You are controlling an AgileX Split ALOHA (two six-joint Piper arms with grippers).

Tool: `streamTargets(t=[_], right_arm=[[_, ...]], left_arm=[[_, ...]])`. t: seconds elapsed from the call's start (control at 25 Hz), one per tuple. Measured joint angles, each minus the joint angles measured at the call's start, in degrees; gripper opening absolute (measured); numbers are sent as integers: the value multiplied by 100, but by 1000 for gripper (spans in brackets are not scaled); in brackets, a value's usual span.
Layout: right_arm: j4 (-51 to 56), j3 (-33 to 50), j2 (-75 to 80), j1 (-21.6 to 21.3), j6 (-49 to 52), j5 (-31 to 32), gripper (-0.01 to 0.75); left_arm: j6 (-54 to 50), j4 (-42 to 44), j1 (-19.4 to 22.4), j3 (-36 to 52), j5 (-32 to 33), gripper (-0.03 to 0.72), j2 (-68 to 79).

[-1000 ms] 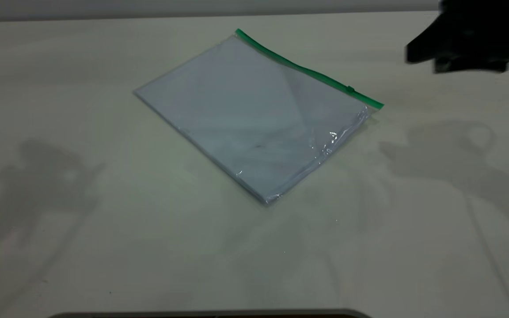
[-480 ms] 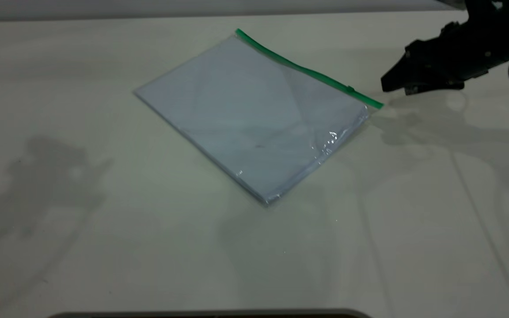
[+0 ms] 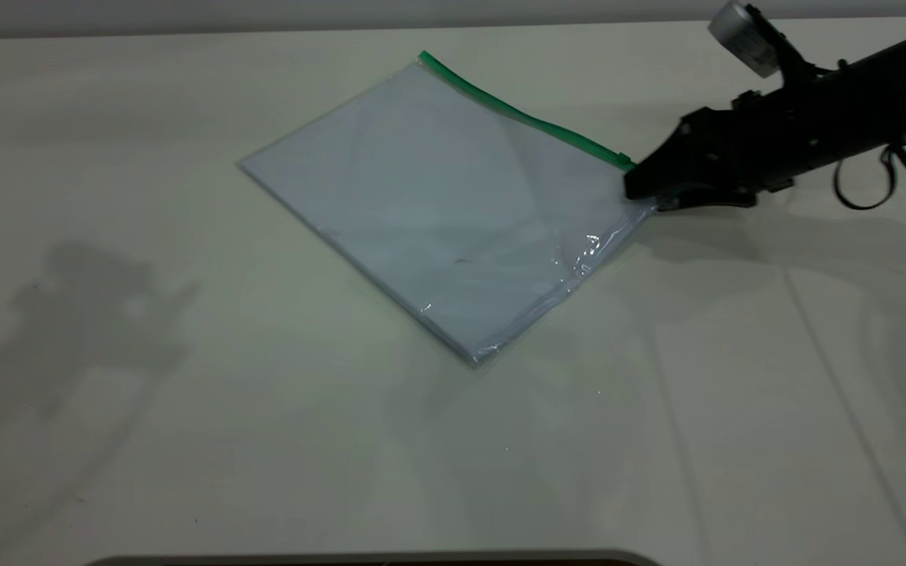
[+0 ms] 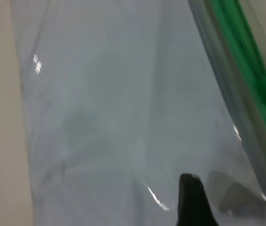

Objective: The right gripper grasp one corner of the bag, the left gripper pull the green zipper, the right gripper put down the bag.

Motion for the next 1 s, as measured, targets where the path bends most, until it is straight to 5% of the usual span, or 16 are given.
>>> streamTargets(t=[0.32, 0.52, 0.76, 0.88, 1.0], right_arm=[[779, 0, 14, 357, -581, 31, 338], [504, 0, 5, 374, -587, 422, 41], [-1394, 0, -488, 427, -76, 1402, 33], [-2643, -78, -933, 330, 368, 994, 33], [-2394, -487, -1040, 86, 576, 415, 33]], left_arm=[[0, 0, 0, 0, -2, 538, 0], [0, 0, 0, 0, -2, 538, 5], [44, -34, 0, 0, -14, 538, 72], [136, -269, -20, 0, -37, 538, 218], [535, -548, -238, -77, -184, 538, 535]])
